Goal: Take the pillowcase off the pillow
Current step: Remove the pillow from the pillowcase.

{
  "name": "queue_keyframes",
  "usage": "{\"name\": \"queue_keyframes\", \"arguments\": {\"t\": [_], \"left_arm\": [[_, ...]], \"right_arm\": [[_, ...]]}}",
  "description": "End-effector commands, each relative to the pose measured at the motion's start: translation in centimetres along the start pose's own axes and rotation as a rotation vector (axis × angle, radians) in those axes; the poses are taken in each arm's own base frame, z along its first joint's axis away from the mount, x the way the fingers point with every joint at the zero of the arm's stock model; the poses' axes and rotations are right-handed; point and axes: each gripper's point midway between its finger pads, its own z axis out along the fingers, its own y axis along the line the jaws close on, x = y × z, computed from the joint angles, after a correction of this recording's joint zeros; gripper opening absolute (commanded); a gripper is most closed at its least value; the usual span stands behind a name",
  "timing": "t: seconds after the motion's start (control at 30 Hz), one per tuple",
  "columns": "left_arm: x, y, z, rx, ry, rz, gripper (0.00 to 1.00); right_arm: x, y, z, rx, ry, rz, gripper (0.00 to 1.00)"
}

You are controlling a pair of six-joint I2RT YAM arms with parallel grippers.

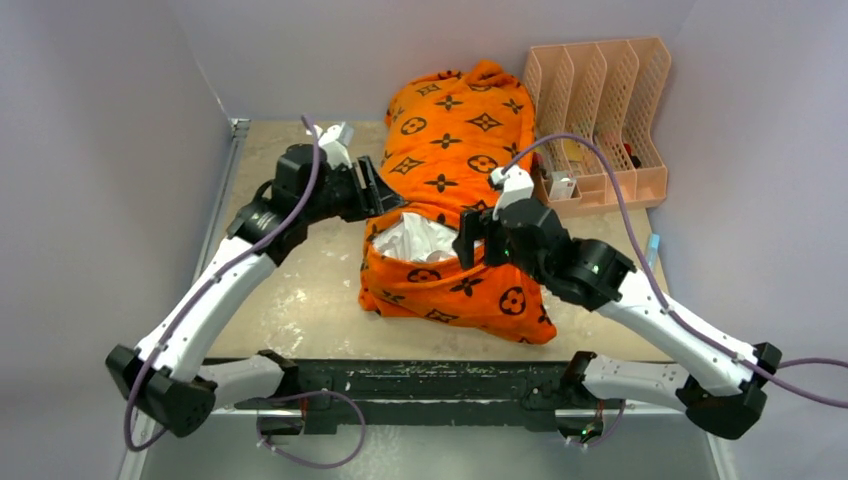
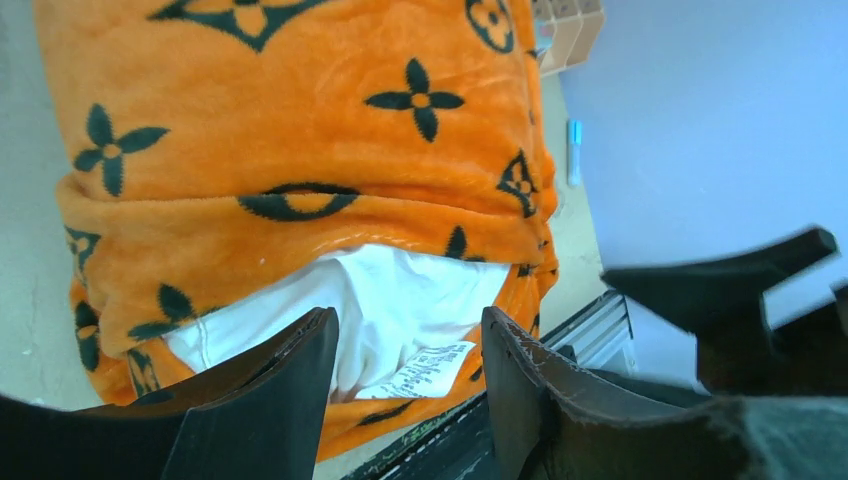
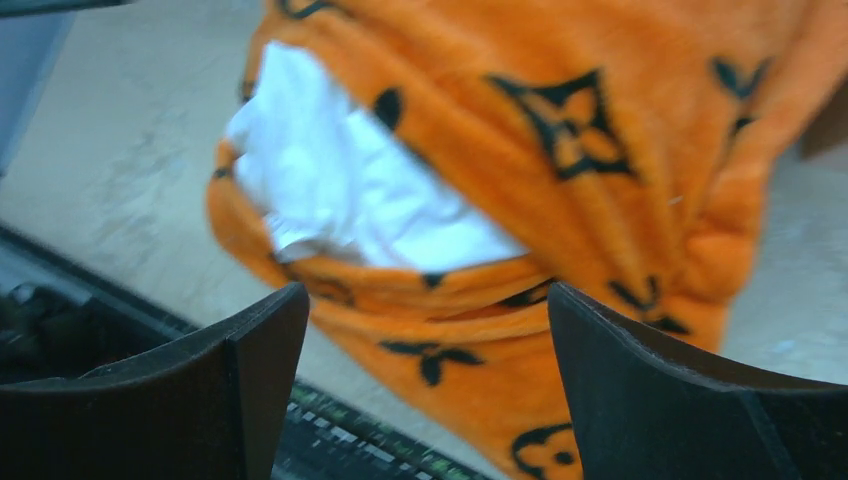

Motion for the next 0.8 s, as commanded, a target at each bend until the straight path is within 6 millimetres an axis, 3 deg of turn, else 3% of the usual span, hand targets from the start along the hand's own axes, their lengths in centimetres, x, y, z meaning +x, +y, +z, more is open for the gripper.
{"name": "queue_keyframes", "arguments": {"t": [0.0,0.1,0.17,0.23,0.3,0.37,0.43,0.47,0.5,0.57,0.67,0.77], "left_arm": [[-0.1,-0.1,-1.7,-0.025,-0.057,0.037,0.54],[2.9,-0.9,-1.4,-0.04,0.002,0.081,0.54],[4.9,-2.3,-1.1,-0.015,0.014,0.102,0.54],[7.0,-4.2,-0.6,0.055,0.025,0.142,0.54],[8.6,-4.9,0.1,0.058,0.018,0.207,0.54],[10.4,-5.2,1.1,0.025,0.028,0.293,0.54],[11.7,-5.4,2.1,-0.022,0.032,0.38,0.55],[11.9,-5.5,2.5,-0.047,0.015,0.41,0.55],[12.0,-5.7,2.8,-0.058,-0.01,0.424,0.55],[11.7,-5.8,3.2,-0.069,-0.059,0.419,0.56],[9.8,-5.8,2.6,-0.103,-0.146,0.353,0.56],[6.6,-4.0,-0.8,-0.186,-0.309,0.175,0.55]], "right_arm": [[-0.1,-5.1,2.7,0.123,0.09,-0.14,0.91],[0.0,-5.8,5.0,0.117,0.136,-0.159,0.89],[0.4,-4.6,6.7,0.024,0.174,-0.218,0.83],[1.6,-4.8,8.2,0.036,0.234,-0.233,0.79],[2.6,-5.7,9.3,0.09,0.281,-0.251,0.64],[2.2,-6.5,9.5,0.142,0.269,-0.246,0.6],[0.6,-6.8,8.9,0.18,0.205,-0.215,0.4],[-0.3,-6.6,8.6,0.168,0.161,-0.199,0.26],[-1.2,-6.0,8.4,0.135,0.119,-0.182,0.13],[-2.5,-4.0,8.1,0.028,0.073,-0.13,0.0],[-4.7,1.1,7.5,-0.211,0.027,-0.048,0.0],[-9.0,6.8,6.6,-0.469,-0.067,0.083,0.0]]}}
